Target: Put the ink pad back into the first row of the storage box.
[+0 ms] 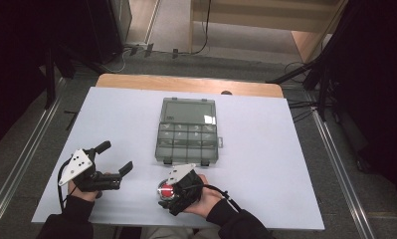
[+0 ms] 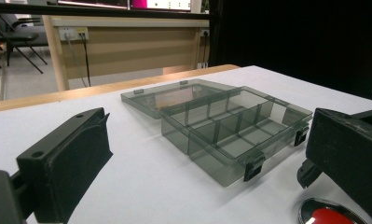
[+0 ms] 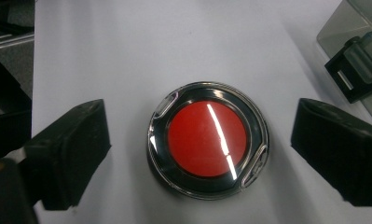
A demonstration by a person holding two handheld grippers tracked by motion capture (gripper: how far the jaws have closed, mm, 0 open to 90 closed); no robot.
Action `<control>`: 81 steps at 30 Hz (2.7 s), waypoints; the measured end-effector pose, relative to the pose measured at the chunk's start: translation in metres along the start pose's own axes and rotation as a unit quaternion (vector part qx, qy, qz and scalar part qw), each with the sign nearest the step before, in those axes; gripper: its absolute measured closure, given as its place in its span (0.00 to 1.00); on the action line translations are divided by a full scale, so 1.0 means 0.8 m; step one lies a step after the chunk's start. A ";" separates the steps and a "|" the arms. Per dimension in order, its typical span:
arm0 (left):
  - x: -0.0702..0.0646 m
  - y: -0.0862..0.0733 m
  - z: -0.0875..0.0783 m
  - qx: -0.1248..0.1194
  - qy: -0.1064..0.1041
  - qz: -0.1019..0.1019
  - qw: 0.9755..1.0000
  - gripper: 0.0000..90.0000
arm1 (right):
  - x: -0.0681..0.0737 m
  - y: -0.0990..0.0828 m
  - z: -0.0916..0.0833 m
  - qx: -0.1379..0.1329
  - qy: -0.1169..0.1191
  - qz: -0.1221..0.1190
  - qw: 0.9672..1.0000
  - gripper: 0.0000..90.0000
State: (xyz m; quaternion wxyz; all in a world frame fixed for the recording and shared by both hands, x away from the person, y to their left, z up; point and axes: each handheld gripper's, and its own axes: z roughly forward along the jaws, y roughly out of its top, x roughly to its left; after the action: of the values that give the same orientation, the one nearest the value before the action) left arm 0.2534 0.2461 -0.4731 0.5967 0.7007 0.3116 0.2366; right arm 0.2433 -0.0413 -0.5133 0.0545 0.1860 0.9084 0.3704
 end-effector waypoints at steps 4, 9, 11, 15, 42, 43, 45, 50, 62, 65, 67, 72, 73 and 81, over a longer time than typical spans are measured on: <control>0.000 0.000 0.000 0.000 0.000 0.000 1.000 0.00 | -0.001 0.000 0.001 -0.001 -0.005 0.004 1.000 0.15; 0.000 0.000 0.000 0.001 0.000 0.000 1.000 0.00 | -0.003 -0.001 0.002 0.000 -0.013 0.008 1.000 0.17; 0.000 0.000 0.000 0.001 0.000 -0.001 1.000 0.00 | -0.003 -0.001 0.003 0.003 -0.014 0.008 1.000 0.19; 0.000 0.000 0.000 0.000 0.000 -0.001 1.000 0.00 | -0.001 -0.001 0.005 0.007 -0.011 0.004 1.000 0.26; 0.000 0.000 0.001 0.000 0.000 0.000 1.000 0.00 | -0.009 0.011 -0.016 -0.020 -0.040 0.020 0.999 0.34; 0.000 0.000 0.000 0.000 0.000 0.000 1.000 0.00 | -0.010 0.012 -0.018 -0.022 -0.041 0.022 0.999 0.34; 0.000 0.000 0.001 0.000 0.000 0.000 1.000 0.00 | -0.013 0.013 -0.021 -0.027 -0.043 0.027 0.998 0.34; 0.000 0.000 0.001 0.000 0.000 0.000 1.000 0.00 | -0.020 0.019 -0.030 -0.043 -0.049 0.033 0.997 0.34; 0.000 0.000 0.001 0.000 0.000 -0.001 1.000 0.00 | -0.038 0.032 -0.053 -0.058 -0.063 0.035 0.996 0.34; 0.000 0.000 0.001 0.000 -0.001 -0.001 1.000 0.00 | -0.043 0.034 -0.057 -0.061 -0.068 0.038 0.995 0.34; 0.000 0.000 0.001 0.000 0.000 -0.002 1.000 0.00 | -0.047 0.036 -0.060 -0.061 -0.073 0.038 0.995 0.34; 0.000 0.000 0.001 0.000 -0.001 -0.001 1.000 0.00 | -0.059 0.039 -0.069 -0.071 -0.084 0.047 0.993 0.34; 0.000 0.000 0.001 0.000 -0.001 -0.002 1.000 0.00 | -0.062 0.039 -0.071 -0.073 -0.086 0.048 0.993 0.34; 0.000 0.000 0.001 0.000 -0.001 -0.002 1.000 0.00 | -0.082 0.045 -0.081 -0.073 -0.096 0.058 0.991 0.34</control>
State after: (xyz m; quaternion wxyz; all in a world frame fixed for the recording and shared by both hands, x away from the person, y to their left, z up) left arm 0.2540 0.2455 -0.4736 0.5972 0.7006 0.3121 0.2347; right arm 0.2990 -0.0846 -0.4443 0.1337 0.2686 0.8572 0.4185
